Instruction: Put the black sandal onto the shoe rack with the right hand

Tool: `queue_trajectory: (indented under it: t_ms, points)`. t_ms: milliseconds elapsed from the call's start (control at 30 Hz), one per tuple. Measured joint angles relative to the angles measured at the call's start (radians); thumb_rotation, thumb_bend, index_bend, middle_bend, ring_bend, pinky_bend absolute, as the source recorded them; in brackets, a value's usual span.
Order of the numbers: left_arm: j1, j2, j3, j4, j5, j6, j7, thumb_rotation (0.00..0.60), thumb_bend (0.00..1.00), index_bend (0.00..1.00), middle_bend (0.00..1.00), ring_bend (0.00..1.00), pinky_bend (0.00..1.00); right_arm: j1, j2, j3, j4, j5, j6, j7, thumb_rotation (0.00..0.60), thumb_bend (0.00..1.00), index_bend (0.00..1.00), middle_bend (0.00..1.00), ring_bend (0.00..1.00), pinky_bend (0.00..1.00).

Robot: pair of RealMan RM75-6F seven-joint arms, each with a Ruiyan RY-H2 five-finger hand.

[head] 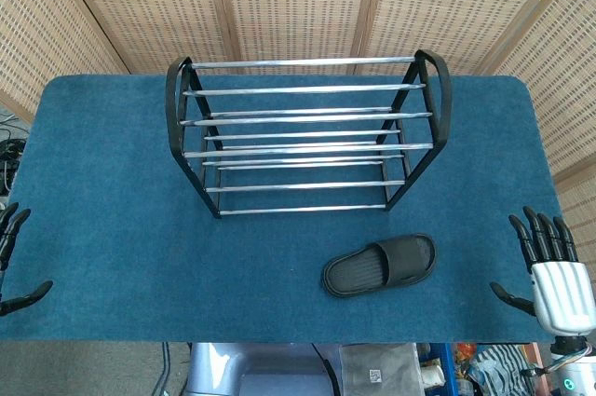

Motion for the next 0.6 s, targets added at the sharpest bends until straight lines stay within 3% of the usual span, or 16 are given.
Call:
queue_trajectory:
  t_ms: [333, 600]
  points:
    - [-0.001, -0.001, 0.001, 0.002, -0.001, -0.004, -0.003, 0.600, 0.17, 0.00, 0.00, 0.00, 0.00, 0.019, 0.000, -0.042, 0.004, -0.057, -0.058, -0.014, 0.600, 0.00, 0.00, 0.00, 0.00, 0.00]
    - [-0.010, 0.003, -0.005, 0.003, -0.018, -0.023, -0.012, 0.600, 0.17, 0.00, 0.00, 0.00, 0.00, 0.144, -0.012, -0.082, 0.041, -0.241, -0.189, 0.029, 0.600, 0.00, 0.00, 0.00, 0.00, 0.00]
